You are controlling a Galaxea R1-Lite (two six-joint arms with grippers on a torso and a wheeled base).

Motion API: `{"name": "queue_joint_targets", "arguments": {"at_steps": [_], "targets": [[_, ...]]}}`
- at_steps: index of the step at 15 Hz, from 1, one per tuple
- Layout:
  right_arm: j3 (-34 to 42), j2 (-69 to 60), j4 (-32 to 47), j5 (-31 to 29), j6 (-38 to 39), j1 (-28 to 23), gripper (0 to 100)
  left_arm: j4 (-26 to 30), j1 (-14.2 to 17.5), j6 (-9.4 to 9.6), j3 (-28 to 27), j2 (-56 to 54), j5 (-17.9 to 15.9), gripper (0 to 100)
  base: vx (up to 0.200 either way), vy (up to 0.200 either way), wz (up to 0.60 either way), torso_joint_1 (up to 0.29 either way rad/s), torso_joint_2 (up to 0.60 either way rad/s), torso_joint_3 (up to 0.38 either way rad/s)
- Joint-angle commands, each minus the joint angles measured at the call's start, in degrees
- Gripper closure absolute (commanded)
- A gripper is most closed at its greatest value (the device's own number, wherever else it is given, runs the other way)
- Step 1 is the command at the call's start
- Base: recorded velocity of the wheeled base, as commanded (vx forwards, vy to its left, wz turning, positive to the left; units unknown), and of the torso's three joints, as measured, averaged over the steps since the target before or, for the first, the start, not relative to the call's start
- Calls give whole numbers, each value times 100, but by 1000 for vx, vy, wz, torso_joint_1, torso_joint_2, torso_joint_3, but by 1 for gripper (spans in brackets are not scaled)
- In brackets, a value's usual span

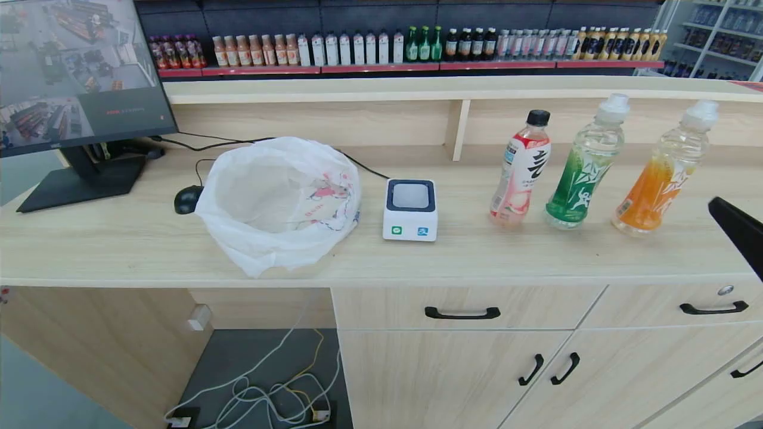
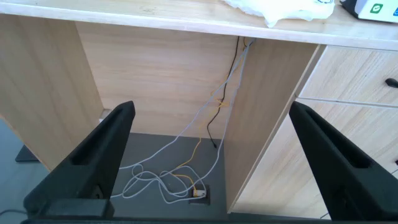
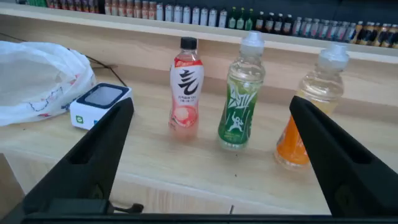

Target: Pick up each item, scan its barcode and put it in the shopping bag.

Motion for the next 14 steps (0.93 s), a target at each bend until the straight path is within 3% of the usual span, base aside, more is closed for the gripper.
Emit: {"name": "queue_joint_targets", "arguments": {"at_steps": [1,7,14], "targets": [[-619,2354,-1775,-219,13,764,0,-1,1,-4,-4,0,2,0,0,0,0,0,0,0],[-1375,3610,-2056,-1247,-4,1722,0,-1,1,-4,5,0,2,0,0,0,0,0,0,0],[-2016,4744,-2029,-1265,207,1651,0,-1,1,-4,-4,0,2,0,0,0,0,0,0,0]]}}
